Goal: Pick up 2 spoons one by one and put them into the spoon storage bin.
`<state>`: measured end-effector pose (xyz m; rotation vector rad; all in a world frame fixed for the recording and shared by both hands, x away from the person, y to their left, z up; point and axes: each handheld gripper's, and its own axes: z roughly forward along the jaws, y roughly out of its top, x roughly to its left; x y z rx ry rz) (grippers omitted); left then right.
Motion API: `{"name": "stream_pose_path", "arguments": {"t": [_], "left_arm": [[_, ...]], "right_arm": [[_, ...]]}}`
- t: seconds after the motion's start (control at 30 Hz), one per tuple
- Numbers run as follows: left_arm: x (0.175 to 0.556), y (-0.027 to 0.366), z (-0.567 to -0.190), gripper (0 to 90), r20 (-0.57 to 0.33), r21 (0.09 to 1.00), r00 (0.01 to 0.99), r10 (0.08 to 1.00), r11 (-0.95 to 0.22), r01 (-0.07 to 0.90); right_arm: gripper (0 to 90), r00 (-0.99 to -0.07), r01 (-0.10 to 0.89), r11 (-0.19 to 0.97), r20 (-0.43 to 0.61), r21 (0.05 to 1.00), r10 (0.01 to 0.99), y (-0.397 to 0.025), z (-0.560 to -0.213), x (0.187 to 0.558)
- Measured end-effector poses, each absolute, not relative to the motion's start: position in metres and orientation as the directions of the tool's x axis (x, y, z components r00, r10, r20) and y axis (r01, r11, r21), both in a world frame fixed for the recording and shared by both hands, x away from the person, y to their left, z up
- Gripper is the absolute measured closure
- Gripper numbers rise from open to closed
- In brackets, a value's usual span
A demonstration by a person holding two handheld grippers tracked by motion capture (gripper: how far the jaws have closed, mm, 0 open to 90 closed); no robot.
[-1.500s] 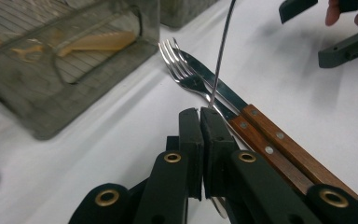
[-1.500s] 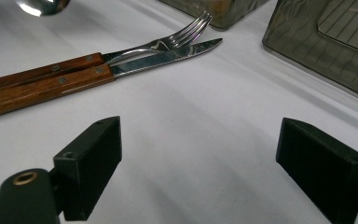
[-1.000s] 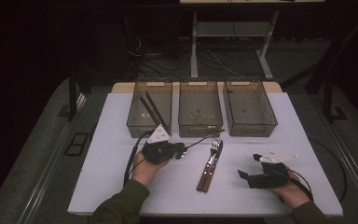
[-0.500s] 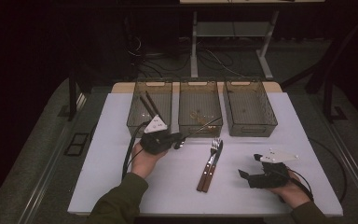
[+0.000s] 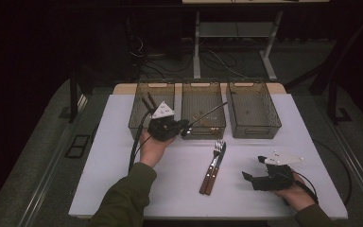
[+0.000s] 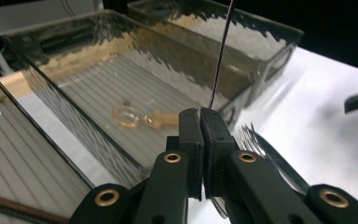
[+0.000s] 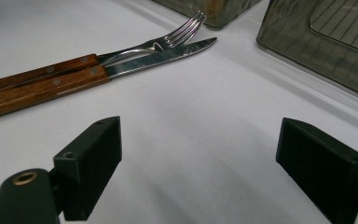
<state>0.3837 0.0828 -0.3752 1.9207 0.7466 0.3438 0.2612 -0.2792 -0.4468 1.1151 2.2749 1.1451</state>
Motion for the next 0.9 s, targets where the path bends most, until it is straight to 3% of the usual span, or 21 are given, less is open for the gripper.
{"name": "stream_pose_path", "arguments": {"t": [0.57, 0.9], "left_arm": [[0.423, 0.058, -0.368, 88.1, -0.088, 0.868, 0.721, 0.687, -0.303, 0.394], [0.440, 0.044, -0.364, 88.1, -0.011, 0.811, 0.687, 0.727, -0.395, 0.432]], "right_arm": [[13.8, -0.622, 0.492, 0.342, 0.049, 0.800, 0.781, -0.280, -0.446, 0.261], [13.8, -0.622, 0.491, 0.329, 0.060, 0.807, 0.780, -0.281, -0.445, 0.262]]}}
